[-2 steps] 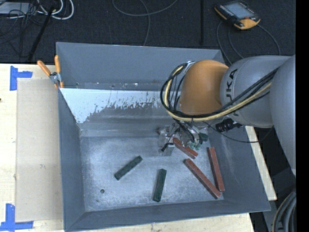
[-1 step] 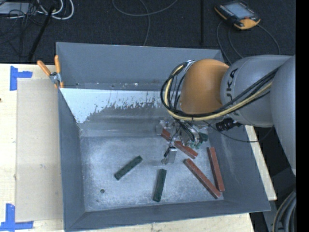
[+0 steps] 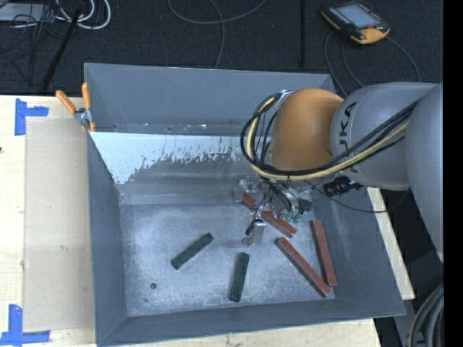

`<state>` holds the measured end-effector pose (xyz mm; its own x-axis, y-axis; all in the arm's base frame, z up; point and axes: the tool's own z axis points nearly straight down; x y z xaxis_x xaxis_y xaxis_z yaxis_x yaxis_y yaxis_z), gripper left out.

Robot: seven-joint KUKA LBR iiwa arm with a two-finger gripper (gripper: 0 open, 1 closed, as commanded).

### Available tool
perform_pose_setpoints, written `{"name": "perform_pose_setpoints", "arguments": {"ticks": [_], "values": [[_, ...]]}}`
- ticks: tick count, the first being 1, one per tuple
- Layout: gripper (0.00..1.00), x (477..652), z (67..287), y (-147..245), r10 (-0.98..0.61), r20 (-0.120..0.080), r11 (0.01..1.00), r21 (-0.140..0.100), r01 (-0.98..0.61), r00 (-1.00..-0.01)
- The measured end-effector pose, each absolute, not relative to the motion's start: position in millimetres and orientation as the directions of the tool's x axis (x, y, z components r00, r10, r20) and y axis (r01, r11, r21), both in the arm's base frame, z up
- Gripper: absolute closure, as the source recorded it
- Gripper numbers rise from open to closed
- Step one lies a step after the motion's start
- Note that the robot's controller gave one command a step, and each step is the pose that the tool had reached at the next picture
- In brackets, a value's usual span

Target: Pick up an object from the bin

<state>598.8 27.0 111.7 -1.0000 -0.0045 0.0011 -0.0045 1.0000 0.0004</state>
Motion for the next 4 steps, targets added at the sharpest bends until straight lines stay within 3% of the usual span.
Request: {"name": "perform_pose_setpoints", "arguments": {"ticks": [1,2,3,4], "values": [[0.0,575.4,120,53,-0.185,0.002,0.983,-0.002,-0.185,-0.983],[0.0,580.7,130,110,-0.318,-0.001,0.948,0.0,-0.318,-0.948],[0.0,583.2,88,119,-0.317,-0.005,0.949,0.001,-0.317,-0.949],[1.0,518.4,69,143,-0.518,0.002,0.855,0.002,-0.518,-0.855]]}}
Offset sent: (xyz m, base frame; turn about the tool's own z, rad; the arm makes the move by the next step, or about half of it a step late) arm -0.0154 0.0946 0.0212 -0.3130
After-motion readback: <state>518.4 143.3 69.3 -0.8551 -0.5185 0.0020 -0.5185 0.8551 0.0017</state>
